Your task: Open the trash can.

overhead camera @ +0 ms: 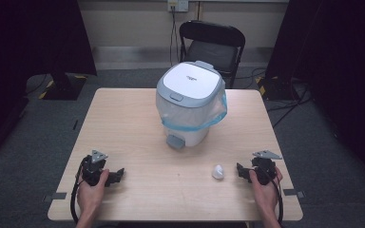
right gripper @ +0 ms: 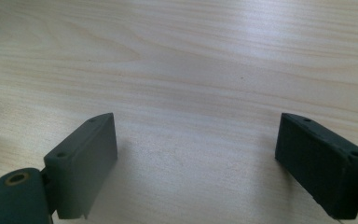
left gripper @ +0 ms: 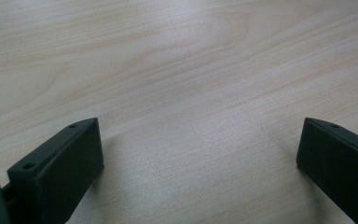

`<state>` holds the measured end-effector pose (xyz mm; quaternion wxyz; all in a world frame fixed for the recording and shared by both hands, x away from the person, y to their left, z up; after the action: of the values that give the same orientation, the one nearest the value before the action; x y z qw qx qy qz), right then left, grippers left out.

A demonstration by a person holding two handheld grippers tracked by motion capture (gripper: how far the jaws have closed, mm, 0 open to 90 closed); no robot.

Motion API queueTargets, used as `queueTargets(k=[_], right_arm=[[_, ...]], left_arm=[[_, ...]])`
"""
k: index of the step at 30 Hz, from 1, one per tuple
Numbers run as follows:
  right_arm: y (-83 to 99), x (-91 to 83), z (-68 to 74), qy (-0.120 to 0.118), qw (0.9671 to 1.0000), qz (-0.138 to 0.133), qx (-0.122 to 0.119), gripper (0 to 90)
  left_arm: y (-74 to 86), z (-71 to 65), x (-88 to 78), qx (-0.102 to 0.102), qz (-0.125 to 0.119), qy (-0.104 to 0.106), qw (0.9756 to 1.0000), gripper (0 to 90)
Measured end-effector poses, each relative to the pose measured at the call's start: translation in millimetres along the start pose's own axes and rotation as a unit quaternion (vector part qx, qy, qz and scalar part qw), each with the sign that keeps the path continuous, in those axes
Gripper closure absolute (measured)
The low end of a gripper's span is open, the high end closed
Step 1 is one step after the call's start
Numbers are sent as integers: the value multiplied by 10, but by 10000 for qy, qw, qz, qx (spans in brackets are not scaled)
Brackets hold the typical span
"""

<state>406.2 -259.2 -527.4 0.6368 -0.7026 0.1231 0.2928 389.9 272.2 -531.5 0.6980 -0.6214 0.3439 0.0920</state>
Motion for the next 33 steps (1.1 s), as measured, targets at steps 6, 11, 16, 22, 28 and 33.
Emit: queueTargets(k=[6, 11, 16, 22, 28, 33], right_arm=[[8, -14, 1, -40, 10000, -2, -20, 125], [21, -36, 15, -91, 9999, -15, -79, 137], [19, -39, 42, -161, 9998, -20, -102, 145], [-58, -31, 88, -396, 9990, -178, -101, 186], [-142, -20, 155, -618, 9977, -211, -175, 148], [-234, 55, 209, -658, 9975, -243, -112, 155]], left_arm=[[0, -3, 1, -11, -8, -8, 10000, 0], [8, -50, -22, 18, -37, -8, 10000, 20], [-12, -132, -31, 106, -2, 97, 9999, 91], [-142, -249, 13, 211, -116, 351, 9991, 163], [-339, -266, 50, 33, -414, 670, 9969, 165], [-486, -263, 150, 144, -456, 727, 9962, 169]])
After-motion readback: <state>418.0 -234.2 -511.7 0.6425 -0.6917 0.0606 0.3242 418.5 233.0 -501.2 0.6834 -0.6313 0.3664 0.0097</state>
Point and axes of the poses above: each handheld gripper's, and its own axes: x roughly forward along the jaws, y roughly out of its underside, z roughly to its left, the point moved 4 cm from there along x, roughly forward along the jaws, and after that the axes turned 8 degrees about -z, right-handed, at the moved point
